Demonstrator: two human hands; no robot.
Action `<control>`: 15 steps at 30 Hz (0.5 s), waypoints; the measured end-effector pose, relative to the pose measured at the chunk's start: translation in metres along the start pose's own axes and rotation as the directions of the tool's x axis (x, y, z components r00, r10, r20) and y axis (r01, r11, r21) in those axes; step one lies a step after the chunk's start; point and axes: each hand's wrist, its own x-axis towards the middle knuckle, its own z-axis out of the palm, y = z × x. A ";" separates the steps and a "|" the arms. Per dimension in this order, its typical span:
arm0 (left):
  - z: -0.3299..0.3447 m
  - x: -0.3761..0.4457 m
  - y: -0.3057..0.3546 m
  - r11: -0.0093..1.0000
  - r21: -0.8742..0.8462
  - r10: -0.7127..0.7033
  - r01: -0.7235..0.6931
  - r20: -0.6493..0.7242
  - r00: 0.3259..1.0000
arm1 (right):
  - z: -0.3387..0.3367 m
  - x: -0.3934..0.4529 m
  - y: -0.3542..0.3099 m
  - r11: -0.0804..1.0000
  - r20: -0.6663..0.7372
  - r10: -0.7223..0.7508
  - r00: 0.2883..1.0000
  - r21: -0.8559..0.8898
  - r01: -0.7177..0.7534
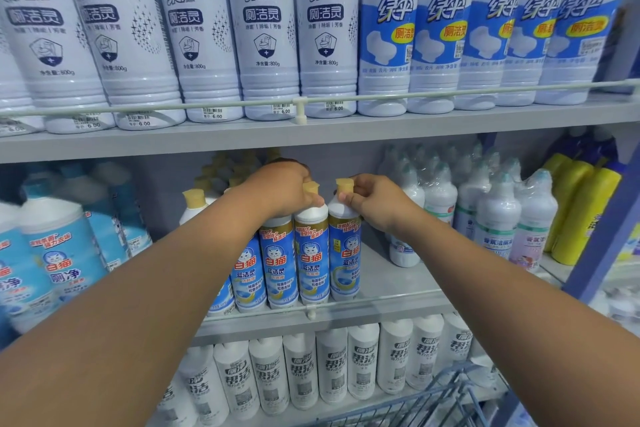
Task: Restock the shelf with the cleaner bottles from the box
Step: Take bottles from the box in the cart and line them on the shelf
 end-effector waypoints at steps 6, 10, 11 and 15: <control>0.003 0.000 -0.001 0.999 -0.015 -0.034 0.034 0.010 0.999 | 0.001 -0.002 0.002 0.999 0.012 0.013 1.000 0.034 -0.013; 0.004 -0.004 -0.004 0.999 -0.011 -0.039 0.040 0.083 0.996 | 0.007 -0.014 0.006 1.000 0.032 0.001 0.999 -0.008 -0.001; 0.006 -0.006 -0.004 0.999 0.016 -0.031 0.030 0.069 0.997 | 0.008 -0.017 0.007 1.000 0.021 -0.007 1.000 -0.026 0.007; 0.012 -0.024 0.003 0.996 0.087 0.010 0.005 -0.180 0.984 | 0.008 -0.029 0.015 0.993 0.006 0.013 1.000 -0.115 -0.012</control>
